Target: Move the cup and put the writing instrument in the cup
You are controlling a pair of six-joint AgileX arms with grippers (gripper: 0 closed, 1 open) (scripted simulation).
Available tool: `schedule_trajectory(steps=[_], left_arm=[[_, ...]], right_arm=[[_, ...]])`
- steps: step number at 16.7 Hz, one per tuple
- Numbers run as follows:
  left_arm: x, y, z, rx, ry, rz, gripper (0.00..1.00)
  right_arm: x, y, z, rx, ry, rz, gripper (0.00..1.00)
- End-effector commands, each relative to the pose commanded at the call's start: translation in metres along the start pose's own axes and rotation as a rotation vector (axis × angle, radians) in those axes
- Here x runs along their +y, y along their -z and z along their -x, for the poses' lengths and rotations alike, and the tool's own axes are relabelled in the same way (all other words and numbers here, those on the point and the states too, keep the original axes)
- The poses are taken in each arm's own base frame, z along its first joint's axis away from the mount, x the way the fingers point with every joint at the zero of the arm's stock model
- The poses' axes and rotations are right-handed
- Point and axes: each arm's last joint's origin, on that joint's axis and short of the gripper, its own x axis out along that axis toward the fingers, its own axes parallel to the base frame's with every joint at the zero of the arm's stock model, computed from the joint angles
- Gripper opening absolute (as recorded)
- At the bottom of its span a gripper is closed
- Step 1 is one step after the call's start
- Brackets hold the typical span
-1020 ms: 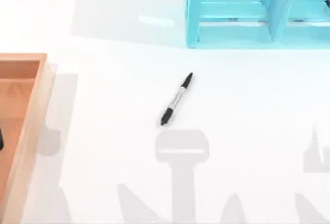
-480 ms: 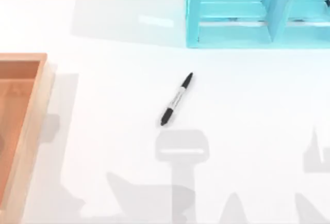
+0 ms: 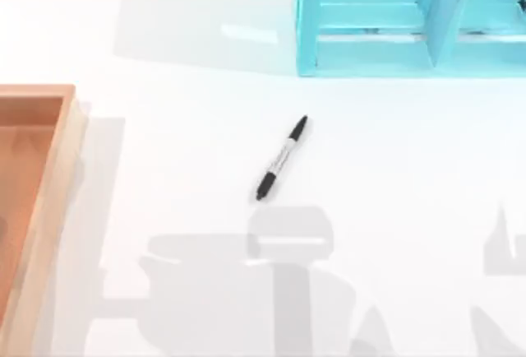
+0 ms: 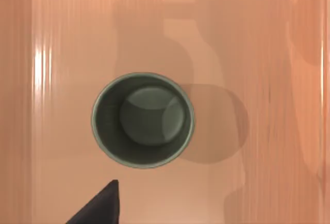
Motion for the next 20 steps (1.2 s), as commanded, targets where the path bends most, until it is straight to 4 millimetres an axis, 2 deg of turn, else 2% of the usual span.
schedule_trajectory(steps=[6, 9, 18, 20], left_arm=[[0.018, -0.042, -0.032, 0.264, 0.042, -0.01, 1.0], [0.026, -0.055, -0.046, 0.362, 0.061, -0.004, 1.0], [0.028, -0.058, -0.051, 0.388, 0.066, -0.001, 1.0], [0.029, -0.055, -0.062, 0.396, 0.067, 0.003, 1.0]], right_arm=[[0.0, 0.0, 0.0, 0.0, 0.0, 0.0, 1.0], [0.0, 0.0, 0.0, 0.0, 0.0, 0.0, 1.0], [0.0, 0.0, 0.0, 0.0, 0.0, 0.0, 1.0], [0.0, 0.0, 0.0, 0.0, 0.0, 0.0, 1.0]])
